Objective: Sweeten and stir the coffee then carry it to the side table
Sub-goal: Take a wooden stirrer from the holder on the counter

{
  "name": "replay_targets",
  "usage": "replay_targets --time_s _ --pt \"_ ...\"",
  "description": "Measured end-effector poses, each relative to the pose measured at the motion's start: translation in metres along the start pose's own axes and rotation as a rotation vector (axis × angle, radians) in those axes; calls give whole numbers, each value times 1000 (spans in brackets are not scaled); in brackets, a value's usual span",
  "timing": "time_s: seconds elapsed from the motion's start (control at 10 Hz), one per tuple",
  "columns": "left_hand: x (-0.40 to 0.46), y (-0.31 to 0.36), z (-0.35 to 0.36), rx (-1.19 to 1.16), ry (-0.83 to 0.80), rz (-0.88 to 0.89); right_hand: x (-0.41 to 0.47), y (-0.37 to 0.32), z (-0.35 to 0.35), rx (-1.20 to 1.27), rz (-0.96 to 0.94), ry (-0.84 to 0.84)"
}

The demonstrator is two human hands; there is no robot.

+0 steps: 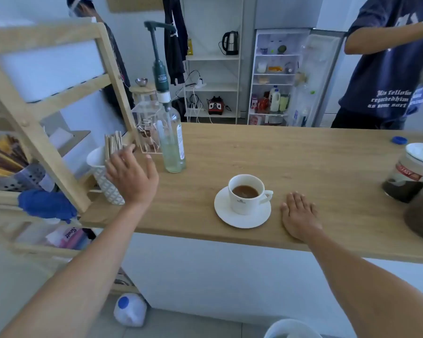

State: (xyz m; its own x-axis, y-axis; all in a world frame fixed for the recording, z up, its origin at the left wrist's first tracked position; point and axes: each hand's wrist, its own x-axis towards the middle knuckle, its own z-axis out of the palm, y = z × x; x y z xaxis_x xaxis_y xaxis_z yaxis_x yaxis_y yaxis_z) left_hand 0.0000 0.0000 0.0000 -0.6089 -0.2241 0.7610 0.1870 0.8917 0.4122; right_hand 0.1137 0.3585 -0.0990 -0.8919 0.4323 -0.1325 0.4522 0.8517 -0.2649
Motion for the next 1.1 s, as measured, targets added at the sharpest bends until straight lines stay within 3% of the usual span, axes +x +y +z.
replay_targets --time_s 0.1,0.2,0.4,0.6,0.8,1.0,1.1 --pt "7 -18 -13 37 44 -234 0 1 -1 -16 17 -14" --pt "10 -38 -16 37 -43 -404 -1 0 0 -16 16 -27" --pt "10 -47 -11 -145 -71 -283 -2 -1 -2 -30 15 -29" --pt "23 -39 -11 -188 -94 -337 -2 -1 -3 -29 8 -24" --pt "36 -35 -10 -180 -52 -136 -1 0 -2 -31 5 -23" --pt "40 7 -20 -112 180 466 -1 -1 -3 -24 3 -24" --pt "33 40 -25 -138 252 651 -2 -1 -3 -25 0 -24"
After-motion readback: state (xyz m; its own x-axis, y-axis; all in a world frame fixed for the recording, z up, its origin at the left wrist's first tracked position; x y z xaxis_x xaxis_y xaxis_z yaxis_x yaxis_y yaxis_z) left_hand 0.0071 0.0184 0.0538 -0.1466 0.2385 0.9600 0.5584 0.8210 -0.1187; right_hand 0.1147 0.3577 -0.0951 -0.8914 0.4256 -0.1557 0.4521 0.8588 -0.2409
